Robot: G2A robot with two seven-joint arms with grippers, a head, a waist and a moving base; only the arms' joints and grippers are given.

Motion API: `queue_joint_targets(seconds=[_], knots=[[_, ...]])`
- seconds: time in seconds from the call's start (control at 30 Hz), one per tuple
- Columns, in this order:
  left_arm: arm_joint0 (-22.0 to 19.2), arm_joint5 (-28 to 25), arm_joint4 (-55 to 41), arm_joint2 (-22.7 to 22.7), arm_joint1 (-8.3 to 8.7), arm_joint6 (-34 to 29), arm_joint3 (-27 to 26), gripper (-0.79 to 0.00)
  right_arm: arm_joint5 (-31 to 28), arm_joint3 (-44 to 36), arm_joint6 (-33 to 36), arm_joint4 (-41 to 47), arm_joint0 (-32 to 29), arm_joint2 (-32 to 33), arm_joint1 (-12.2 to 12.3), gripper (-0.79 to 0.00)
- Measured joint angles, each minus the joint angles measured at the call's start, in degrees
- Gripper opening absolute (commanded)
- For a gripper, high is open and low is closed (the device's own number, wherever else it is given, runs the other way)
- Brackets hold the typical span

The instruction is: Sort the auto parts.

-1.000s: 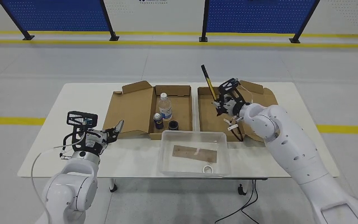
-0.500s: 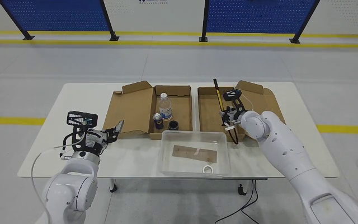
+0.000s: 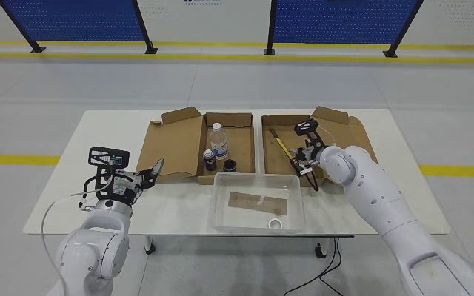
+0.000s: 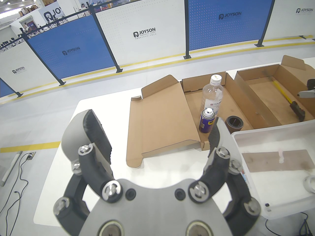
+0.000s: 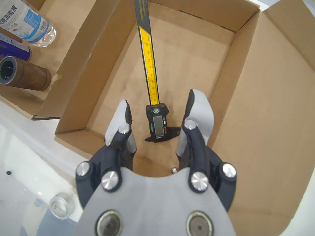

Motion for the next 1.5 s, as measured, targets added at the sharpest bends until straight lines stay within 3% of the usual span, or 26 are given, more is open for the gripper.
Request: queue_joint_targets(seconds=[0.03, 0.1, 0.17, 0.53, 0.83, 1.0, 1.37, 1.5], knots=[[0.0, 0.0, 0.0, 0.0, 0.0, 0.0, 0.0, 0.0, -0.1, -0.4, 0.2, -0.5, 0.0, 0.2, 0.1, -0.262], [0.0, 0.0, 0.0, 0.0, 0.0, 0.0, 0.0, 0.0, -0.4, -1.5, 0.5, -1.3, -0.2, 0.5, 0.2, -0.185], [0.0, 0.0, 0.0, 0.0, 0.0, 0.0, 0.0, 0.0, -1.6, -3.5, 1.0, -3.8, -0.2, 0.6, 0.5, 0.0], [0.0, 0.0, 0.0, 0.0, 0.0, 0.0, 0.0, 0.0, -13.6, -27.1, 14.0, -18.3, -4.4, 3.3, 3.8, 0.0], [0.0, 0.0, 0.0, 0.0, 0.0, 0.0, 0.0, 0.0, -24.0, -40.8, 30.2, -13.3, -7.8, 2.6, 4.8, 0.0], [0.0, 0.0, 0.0, 0.0, 0.0, 0.0, 0.0, 0.0, -26.7, -40.7, 33.7, -8.4, -8.3, -1.0, 4.3, 0.0], [0.0, 0.0, 0.0, 0.0, 0.0, 0.0, 0.0, 0.0, -28.5, -27.8, 33.1, -3.5, -1.3, -15.4, 2.2, 0.0], [0.0, 0.0, 0.0, 0.0, 0.0, 0.0, 0.0, 0.0, -28.5, -27.5, 33.0, -3.6, -1.0, -15.9, 2.1, 0.0]])
